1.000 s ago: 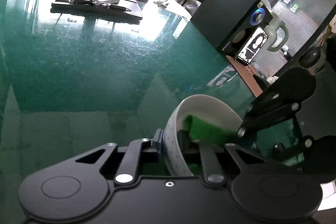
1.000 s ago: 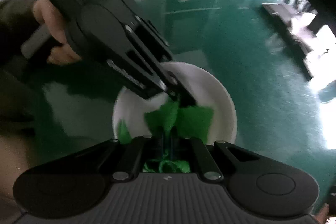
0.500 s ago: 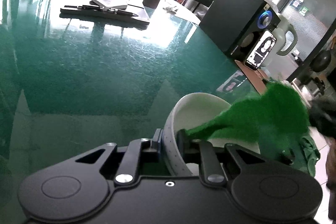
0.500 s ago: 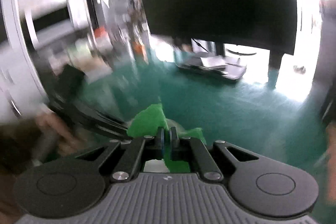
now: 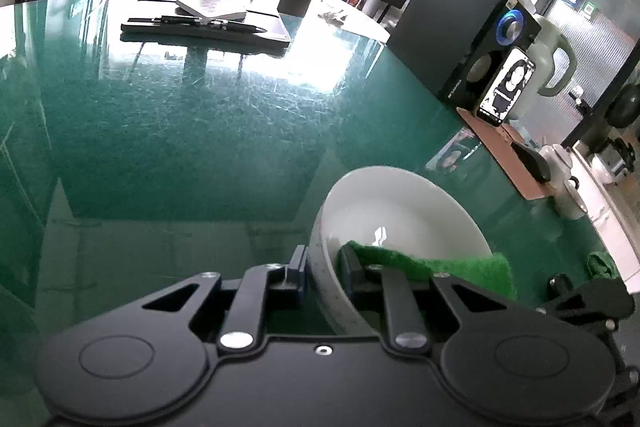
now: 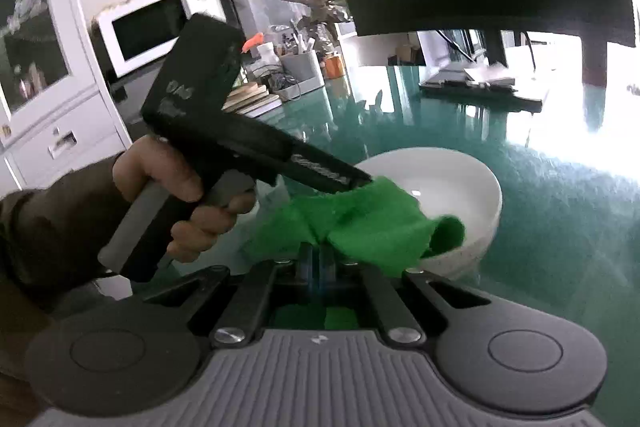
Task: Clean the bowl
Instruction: 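Wipe the cloth across the bowl's inside and lift it out with the right gripper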
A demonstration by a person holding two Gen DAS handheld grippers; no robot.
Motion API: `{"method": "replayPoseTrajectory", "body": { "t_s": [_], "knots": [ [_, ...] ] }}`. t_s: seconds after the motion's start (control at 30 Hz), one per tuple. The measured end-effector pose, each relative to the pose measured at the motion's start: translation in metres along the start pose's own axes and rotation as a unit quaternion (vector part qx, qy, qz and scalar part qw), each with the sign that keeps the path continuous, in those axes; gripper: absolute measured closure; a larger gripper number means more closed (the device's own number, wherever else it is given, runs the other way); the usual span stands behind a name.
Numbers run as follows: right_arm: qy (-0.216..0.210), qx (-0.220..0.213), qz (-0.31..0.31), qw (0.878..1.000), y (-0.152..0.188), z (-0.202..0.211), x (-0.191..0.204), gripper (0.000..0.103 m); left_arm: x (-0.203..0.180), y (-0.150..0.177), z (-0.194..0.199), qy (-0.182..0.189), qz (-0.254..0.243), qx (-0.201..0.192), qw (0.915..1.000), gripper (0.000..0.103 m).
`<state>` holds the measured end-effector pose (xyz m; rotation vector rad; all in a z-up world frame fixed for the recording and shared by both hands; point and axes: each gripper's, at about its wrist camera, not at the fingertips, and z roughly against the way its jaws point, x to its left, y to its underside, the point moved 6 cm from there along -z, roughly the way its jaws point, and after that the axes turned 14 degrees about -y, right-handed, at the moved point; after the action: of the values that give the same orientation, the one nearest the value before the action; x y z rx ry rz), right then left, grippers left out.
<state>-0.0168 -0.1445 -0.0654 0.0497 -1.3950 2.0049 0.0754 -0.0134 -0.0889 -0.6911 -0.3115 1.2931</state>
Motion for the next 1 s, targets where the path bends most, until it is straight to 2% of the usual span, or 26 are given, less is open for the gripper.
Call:
{"method": "replayPoseTrajectory", "body": {
  "t_s": [0.23, 0.4, 0.47, 0.53, 0.6, 0.67, 0.77, 0.87, 1.0],
  "knots": [
    [0.061, 0.008, 0.004, 0.998, 0.011, 0.025, -0.009, 0.102, -0.006, -0.001, 0.002, -0.014, -0.017, -0.003, 0.9997, 0.077],
    [0.137, -0.039, -0.035, 0.989, 0.015, 0.055, -0.034, 0.098, -0.007, 0.0, 0.006, -0.022, -0.028, -0.003, 0.9993, 0.073],
    [0.138, -0.079, -0.062, 0.985, 0.015, 0.067, -0.041, 0.098, -0.007, 0.0, 0.005, -0.022, -0.025, -0.003, 0.9994, 0.07],
    [0.113, -0.12, -0.082, 0.983, 0.014, 0.07, -0.038, 0.098, -0.009, 0.0, 0.004, -0.023, -0.031, -0.005, 0.9992, 0.065],
    [0.092, -0.149, -0.092, 0.98, 0.013, 0.07, -0.033, 0.098, -0.015, 0.001, 0.004, -0.023, -0.047, -0.008, 0.9986, 0.055],
    [0.087, -0.148, -0.082, 0.982, 0.014, 0.058, -0.027, 0.098, -0.02, 0.003, 0.004, -0.026, -0.064, -0.011, 0.9976, 0.05],
    [0.115, -0.144, -0.074, 0.98, 0.018, 0.048, -0.027, 0.092, -0.023, 0.006, 0.005, -0.025, -0.077, -0.014, 0.9966, 0.047],
    [0.138, -0.162, -0.088, 0.973, 0.021, 0.047, -0.031, 0.071, -0.023, 0.007, 0.005, -0.022, -0.084, -0.018, 0.996, 0.047],
    [0.122, -0.176, -0.111, 0.971, 0.021, 0.044, -0.037, 0.072, -0.028, 0.008, 0.005, -0.028, -0.113, -0.018, 0.993, 0.047]
  ]
}}
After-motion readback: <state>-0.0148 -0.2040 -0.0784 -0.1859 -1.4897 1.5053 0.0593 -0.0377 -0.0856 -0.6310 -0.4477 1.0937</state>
